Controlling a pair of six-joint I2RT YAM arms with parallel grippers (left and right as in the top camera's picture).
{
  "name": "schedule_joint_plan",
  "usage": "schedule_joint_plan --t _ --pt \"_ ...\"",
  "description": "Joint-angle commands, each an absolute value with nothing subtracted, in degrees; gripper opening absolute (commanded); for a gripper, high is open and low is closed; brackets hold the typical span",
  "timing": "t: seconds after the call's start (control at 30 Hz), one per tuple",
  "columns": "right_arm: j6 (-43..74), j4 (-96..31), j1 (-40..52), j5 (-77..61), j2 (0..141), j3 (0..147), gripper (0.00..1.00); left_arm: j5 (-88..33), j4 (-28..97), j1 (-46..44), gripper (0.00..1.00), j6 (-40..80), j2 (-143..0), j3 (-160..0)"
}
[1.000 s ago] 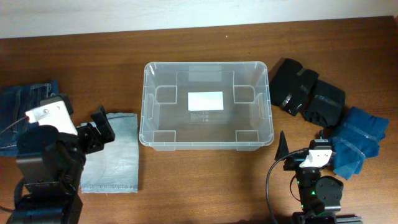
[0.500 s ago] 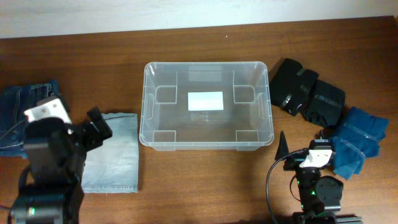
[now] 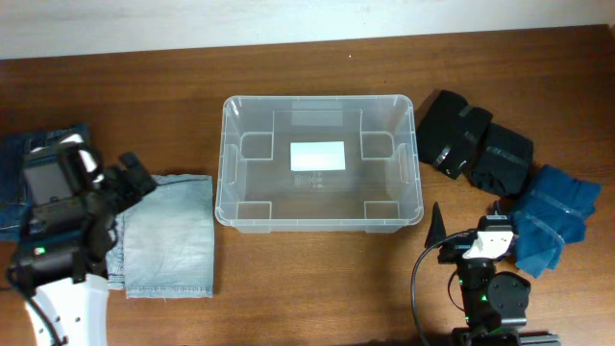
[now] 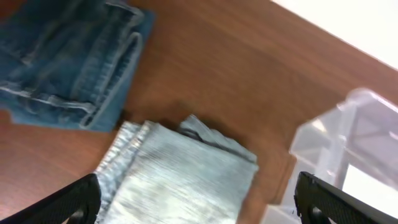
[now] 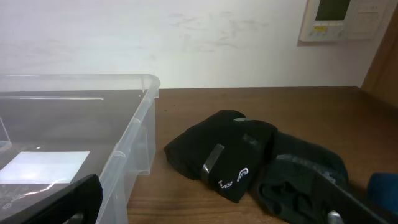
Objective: Pack container
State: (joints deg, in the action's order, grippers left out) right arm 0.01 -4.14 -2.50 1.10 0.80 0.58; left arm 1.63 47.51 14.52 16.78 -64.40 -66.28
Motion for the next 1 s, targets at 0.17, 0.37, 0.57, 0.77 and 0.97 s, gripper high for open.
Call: schedule_joint_plan --t 0.17,0.37,0.57,0.77,0.97 --pt "0.32 -4.56 -2.81 2.0 0.43 0.32 0.98 -0.49 46.87 21.19 0.99 17.34 -64.4 -67.35" --pt "0.3 -4.56 -2.81 1.98 0.4 0.32 0.99 -0.45 45.63 21.28 0.99 17.34 -65.69 -67.35" --pt "0.32 -4.54 -2.81 1.98 0.4 0.32 0.98 -0.45 44.16 21.28 0.99 17.34 -66.98 -67.35" --pt "0.3 -4.56 -2.81 1.98 0.43 0.32 0.98 -0.03 42.83 21.28 0.99 18.92 -67.09 -67.35" --pt "0.3 -4.56 -2.81 1.98 0.4 0.32 0.98 0.36 42.37 22.59 0.99 19.11 -68.34 -67.35"
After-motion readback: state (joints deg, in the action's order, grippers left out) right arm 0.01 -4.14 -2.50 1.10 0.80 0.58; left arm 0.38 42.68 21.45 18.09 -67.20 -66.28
